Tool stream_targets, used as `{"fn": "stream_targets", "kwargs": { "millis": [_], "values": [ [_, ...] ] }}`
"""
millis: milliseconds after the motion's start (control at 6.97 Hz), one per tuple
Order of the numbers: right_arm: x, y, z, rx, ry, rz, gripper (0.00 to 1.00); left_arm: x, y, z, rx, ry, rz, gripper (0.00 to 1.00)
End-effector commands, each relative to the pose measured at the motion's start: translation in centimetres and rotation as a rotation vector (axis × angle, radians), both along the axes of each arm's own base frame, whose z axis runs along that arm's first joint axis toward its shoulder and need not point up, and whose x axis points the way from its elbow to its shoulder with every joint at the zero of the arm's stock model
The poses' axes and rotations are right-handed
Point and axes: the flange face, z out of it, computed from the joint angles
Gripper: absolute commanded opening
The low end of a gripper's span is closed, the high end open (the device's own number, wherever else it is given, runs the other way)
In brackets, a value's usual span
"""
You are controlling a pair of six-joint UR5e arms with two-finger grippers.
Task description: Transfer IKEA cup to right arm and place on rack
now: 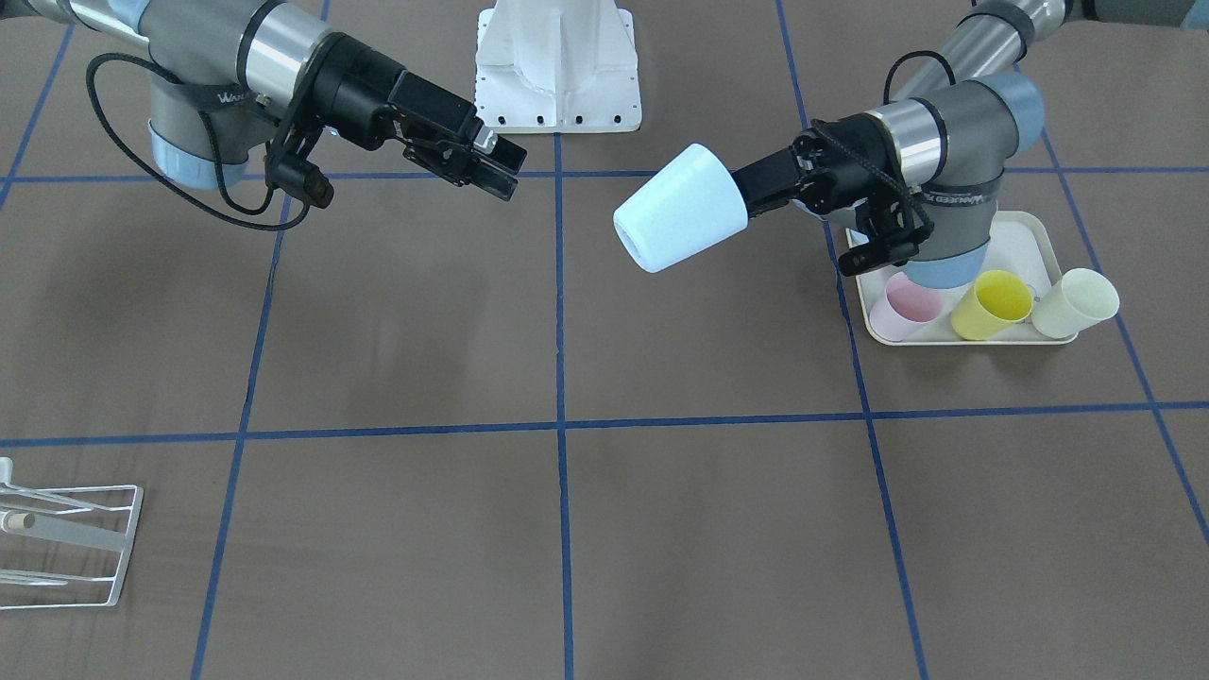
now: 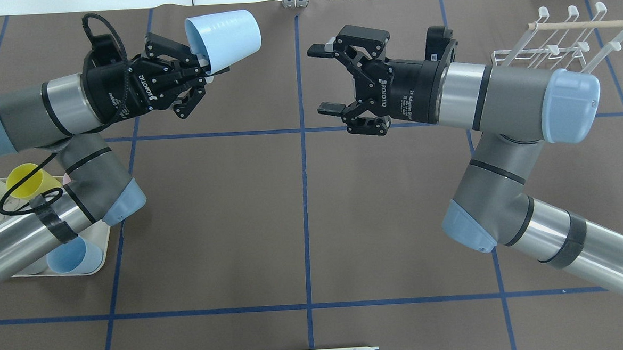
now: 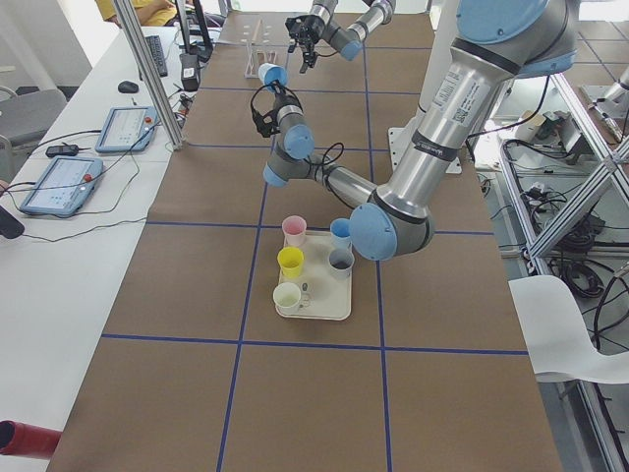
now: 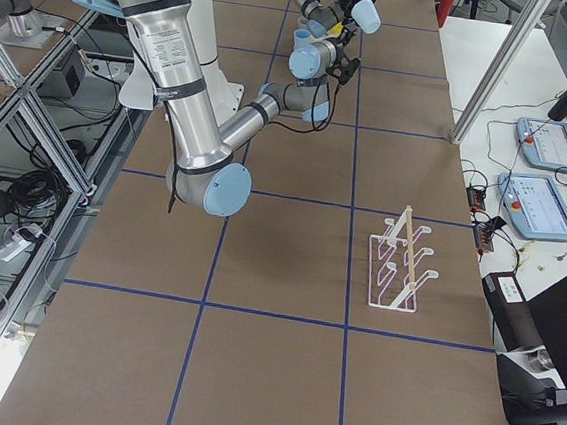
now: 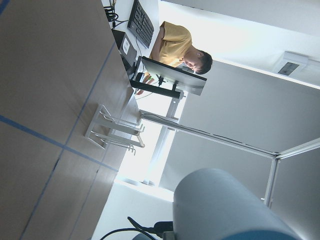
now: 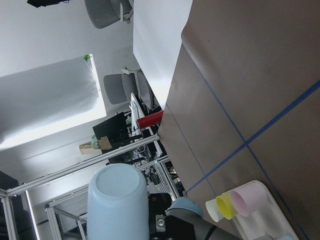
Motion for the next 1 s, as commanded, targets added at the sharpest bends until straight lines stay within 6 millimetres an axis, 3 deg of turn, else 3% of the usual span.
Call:
{"fn": "stream_targets", "kwargs": {
  "millis": [0, 143, 574, 861],
  "values": [
    [0.0, 0.0, -1.0, -0.065, -0.065, 0.000, 0.98, 2.1, 1.2, -1.6, 0.000, 0.045, 0.039, 0.00],
    [-0.3, -0.5, -0.7, -0.078, -0.061, 0.021, 0.98, 3.4, 2.2, -1.8, 0.004, 0.047, 0.067, 0.00],
    [-0.5, -1.2, -0.3, -0.057, -0.034, 0.082, 0.98, 5.1, 3.2, -3.7, 0.024, 0.062, 0.096, 0.00],
    [-0.5, -1.2, -0.5, -0.024, -0.023, 0.097, 0.98, 6.5, 3.9, -3.9, 0.025, 0.058, 0.117, 0.00]
  ]
}}
